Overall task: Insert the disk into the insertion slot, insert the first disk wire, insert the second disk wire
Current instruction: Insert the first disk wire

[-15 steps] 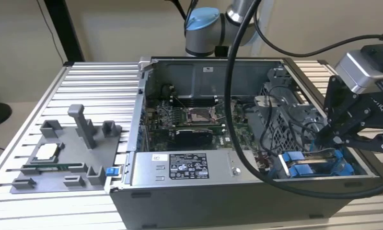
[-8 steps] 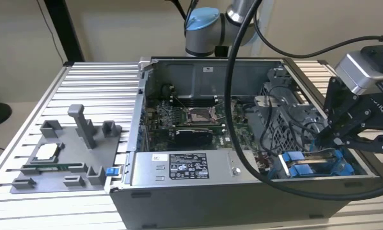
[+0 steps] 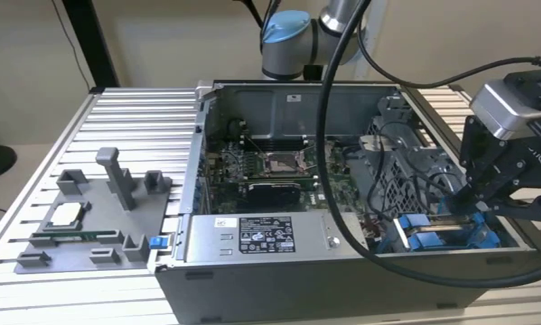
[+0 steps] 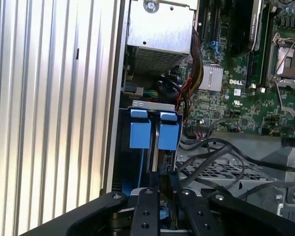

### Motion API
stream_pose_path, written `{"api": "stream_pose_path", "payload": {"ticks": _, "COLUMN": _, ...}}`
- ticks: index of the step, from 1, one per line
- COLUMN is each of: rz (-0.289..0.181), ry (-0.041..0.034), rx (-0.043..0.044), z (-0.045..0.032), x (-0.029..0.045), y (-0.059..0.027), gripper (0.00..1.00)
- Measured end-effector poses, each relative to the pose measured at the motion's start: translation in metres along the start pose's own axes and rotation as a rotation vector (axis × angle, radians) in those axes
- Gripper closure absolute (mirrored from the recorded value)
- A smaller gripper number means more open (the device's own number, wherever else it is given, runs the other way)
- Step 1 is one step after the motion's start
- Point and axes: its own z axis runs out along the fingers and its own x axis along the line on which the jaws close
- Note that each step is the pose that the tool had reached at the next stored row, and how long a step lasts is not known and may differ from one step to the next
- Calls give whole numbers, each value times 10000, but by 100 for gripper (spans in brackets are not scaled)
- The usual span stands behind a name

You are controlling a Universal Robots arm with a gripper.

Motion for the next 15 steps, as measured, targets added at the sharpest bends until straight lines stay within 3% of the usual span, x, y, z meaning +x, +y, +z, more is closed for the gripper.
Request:
{"api": "stream_pose_path", "payload": {"ticks": 5, "rz": -22, "ry": 17, "rx": 233, "z": 30, "x": -7, "y": -1, "gripper": 100}}
{"api": "stream_pose_path", "payload": {"ticks": 15, "rz": 404, "ry": 15, "rx": 364, "z": 86, "x": -32, "y": -4, "gripper": 100}}
